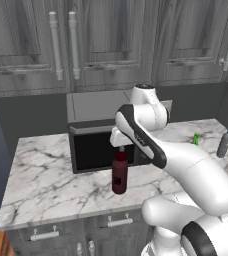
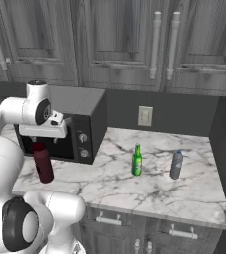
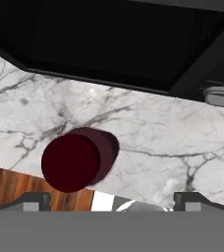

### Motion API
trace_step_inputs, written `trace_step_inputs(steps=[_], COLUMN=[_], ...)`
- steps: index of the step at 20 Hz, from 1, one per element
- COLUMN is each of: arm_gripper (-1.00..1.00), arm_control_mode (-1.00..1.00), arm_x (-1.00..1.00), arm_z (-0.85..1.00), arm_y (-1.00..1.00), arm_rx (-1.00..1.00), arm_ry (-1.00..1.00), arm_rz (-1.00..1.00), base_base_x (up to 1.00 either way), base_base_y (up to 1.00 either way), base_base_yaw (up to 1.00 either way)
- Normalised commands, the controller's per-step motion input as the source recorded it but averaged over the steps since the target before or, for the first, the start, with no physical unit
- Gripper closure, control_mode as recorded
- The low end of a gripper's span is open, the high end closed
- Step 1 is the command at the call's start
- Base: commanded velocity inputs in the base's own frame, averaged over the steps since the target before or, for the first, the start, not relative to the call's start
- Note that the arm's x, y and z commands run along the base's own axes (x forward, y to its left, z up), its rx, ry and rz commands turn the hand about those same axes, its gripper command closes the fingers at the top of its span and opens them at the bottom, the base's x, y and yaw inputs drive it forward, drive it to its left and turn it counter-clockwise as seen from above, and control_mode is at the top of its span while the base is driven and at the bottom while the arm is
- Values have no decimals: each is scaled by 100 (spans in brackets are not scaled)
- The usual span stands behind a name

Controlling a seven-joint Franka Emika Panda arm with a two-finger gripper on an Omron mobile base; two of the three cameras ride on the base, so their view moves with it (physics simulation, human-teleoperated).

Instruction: Place the drinks on the dining counter in a tight cluster.

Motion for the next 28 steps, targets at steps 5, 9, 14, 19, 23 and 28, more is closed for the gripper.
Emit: trace_step_inputs(steps=[5, 9, 14, 19, 23, 28], arm_gripper=[-100, -100, -100, -100, -100, -100], arm_control_mode=[-100, -100, -100, -100, -100, -100], arm_x=[34, 20, -5, -16, -29, -22], arm_z=[0, 0, 0, 0, 0, 0], arm_y=[17, 0, 0, 6, 1, 0], arm_rx=[-2, 0, -2, -2, 0, 0], arm_ry=[0, 0, 4, 0, 0, 0], arm_rz=[-3, 0, 0, 0, 0, 0], base_base_x=[0, 0, 0, 0, 0, 0], base_base_y=[0, 0, 0, 0, 0, 0], base_base_yaw=[0, 0, 0, 0, 0, 0])
